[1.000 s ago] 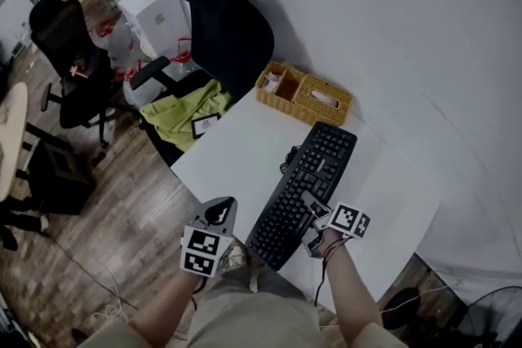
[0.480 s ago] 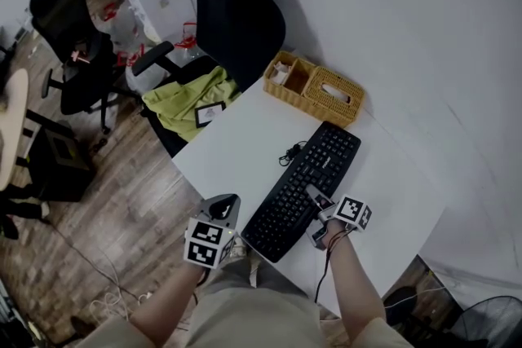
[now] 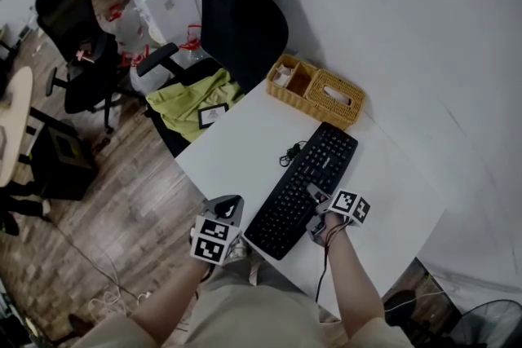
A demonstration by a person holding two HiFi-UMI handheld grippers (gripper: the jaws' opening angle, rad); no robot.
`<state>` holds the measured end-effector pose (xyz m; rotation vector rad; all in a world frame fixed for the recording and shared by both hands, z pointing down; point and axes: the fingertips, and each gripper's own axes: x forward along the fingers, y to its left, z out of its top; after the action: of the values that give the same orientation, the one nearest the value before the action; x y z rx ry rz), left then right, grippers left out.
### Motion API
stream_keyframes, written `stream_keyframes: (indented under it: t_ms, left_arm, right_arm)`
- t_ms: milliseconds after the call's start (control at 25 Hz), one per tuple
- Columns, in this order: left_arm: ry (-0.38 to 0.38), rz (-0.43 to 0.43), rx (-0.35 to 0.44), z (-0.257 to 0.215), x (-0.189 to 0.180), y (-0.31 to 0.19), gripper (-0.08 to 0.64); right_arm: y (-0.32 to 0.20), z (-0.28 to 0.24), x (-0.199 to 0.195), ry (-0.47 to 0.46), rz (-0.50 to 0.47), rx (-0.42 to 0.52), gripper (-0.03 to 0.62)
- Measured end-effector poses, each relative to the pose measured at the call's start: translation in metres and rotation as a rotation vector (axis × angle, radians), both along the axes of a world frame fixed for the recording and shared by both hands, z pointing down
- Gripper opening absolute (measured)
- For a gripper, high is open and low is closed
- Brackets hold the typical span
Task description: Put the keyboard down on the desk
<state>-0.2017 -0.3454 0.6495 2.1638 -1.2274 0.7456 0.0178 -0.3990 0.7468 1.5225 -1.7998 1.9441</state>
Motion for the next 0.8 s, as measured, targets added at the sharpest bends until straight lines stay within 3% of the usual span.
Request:
stream_keyframes:
  t_ms: [160, 280, 480, 800]
  left_arm:
    - [-0.003, 0.018, -0.003, -0.002, 0.006, 0.008, 0.023]
    - [-0.006, 0.036, 0.005, -0.007, 0.010, 0.013, 0.023]
    - [-0.006, 0.043, 0.019, -0.012, 0.012, 0.020, 0.023]
    - [0.002, 0.032, 0.066, -0.034, 0.013, 0.024, 0.023]
  right_arm:
    - [0.001, -0.002, 0.004, 0.080, -0.021, -0.021, 0.260]
    - [0.001, -0.004, 0.009, 0.164, -0.056, -0.036, 0.341]
    - [0.009, -0.010, 0.028, 0.299, -0.079, -0.048, 0.341]
    - [0.005, -0.062, 0.043, 0.399, -0.102, 0.084, 0.314]
